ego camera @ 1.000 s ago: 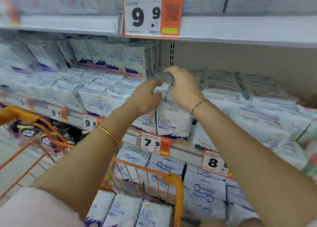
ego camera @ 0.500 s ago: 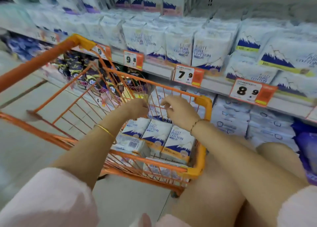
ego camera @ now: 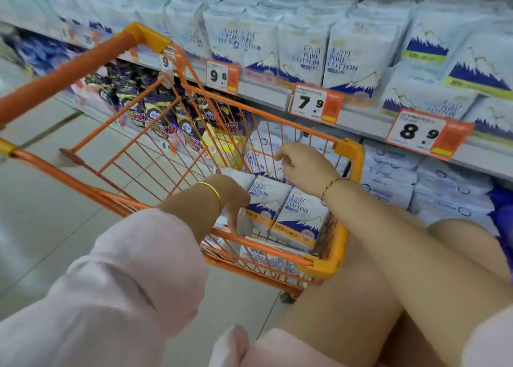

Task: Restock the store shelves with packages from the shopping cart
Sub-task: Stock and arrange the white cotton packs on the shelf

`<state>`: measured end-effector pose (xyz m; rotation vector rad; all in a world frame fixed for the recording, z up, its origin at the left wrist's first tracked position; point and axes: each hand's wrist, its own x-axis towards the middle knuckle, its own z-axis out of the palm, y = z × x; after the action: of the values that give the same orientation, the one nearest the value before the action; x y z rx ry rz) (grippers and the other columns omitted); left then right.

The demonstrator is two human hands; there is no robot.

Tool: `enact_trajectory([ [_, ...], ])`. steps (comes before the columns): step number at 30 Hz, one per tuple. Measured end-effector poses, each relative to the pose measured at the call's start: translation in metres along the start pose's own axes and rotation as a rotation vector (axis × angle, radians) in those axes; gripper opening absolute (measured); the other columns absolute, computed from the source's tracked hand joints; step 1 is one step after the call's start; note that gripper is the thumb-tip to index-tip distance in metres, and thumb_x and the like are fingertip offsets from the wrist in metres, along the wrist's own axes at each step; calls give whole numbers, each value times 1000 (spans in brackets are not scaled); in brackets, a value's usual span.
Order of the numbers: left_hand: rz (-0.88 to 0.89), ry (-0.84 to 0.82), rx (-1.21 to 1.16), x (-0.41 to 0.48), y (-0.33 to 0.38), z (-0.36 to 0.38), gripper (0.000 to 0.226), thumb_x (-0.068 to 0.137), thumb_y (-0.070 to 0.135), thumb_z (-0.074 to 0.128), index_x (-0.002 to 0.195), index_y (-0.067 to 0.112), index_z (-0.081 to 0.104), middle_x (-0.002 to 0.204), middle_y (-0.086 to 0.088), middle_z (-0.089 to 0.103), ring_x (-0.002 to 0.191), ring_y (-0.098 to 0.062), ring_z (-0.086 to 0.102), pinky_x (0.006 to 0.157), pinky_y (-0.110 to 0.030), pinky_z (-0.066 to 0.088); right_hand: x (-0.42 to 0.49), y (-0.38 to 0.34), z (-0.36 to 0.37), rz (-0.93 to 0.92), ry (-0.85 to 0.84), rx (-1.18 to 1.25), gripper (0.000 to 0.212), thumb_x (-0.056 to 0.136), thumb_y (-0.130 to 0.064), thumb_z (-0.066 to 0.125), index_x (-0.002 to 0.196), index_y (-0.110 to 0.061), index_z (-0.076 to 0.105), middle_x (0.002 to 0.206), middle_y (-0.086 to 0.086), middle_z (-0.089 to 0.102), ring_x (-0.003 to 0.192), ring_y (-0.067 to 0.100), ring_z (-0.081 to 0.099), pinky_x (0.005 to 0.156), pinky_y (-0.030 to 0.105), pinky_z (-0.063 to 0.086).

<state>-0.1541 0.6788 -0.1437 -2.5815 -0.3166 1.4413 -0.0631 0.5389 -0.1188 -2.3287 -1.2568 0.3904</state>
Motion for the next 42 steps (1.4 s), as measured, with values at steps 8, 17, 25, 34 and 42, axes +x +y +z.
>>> enact_trajectory([
  [8,146,123,-199,-26,-31,-17,42,92,34,56,128,13,49,122,-4,54,110,-23,52,93,-37,43,-2,-2,-2,-30,50,45,28,95,-8,40,118,-13,55,109,8,58,92,25,57,85,42,49],
  [17,440,485,-1063,-115,-74,-80,38,93,23,54,131,18,48,125,-3,61,115,-18,58,100,-36,46,-18,-29,-65,-132,184,500,41,96,-38,44,132,-19,47,119,-8,52,109,5,48,90,22,39],
  [25,537,794,-1360,-146,-41,-139,39,96,46,38,118,18,55,110,-3,64,99,-16,62,83,-29,49,-23,-21,-146,-60,437,680,48,86,-23,65,130,-23,47,109,-7,49,98,6,52,83,30,48],
  [34,593,923,-1714,-127,-28,-177,54,82,14,70,126,8,40,124,-15,57,98,-27,67,77,-39,59,-12,-1,-165,126,506,1163,63,87,-14,64,138,-21,29,114,3,60,93,21,67,82,44,57],
  [42,609,1334,-1166,-124,-39,-241,48,82,7,68,122,19,44,116,-3,53,92,-14,61,72,-29,59,36,12,-241,28,606,56,68,76,-31,74,134,-14,43,133,5,54,122,24,49,101,35,41],
])
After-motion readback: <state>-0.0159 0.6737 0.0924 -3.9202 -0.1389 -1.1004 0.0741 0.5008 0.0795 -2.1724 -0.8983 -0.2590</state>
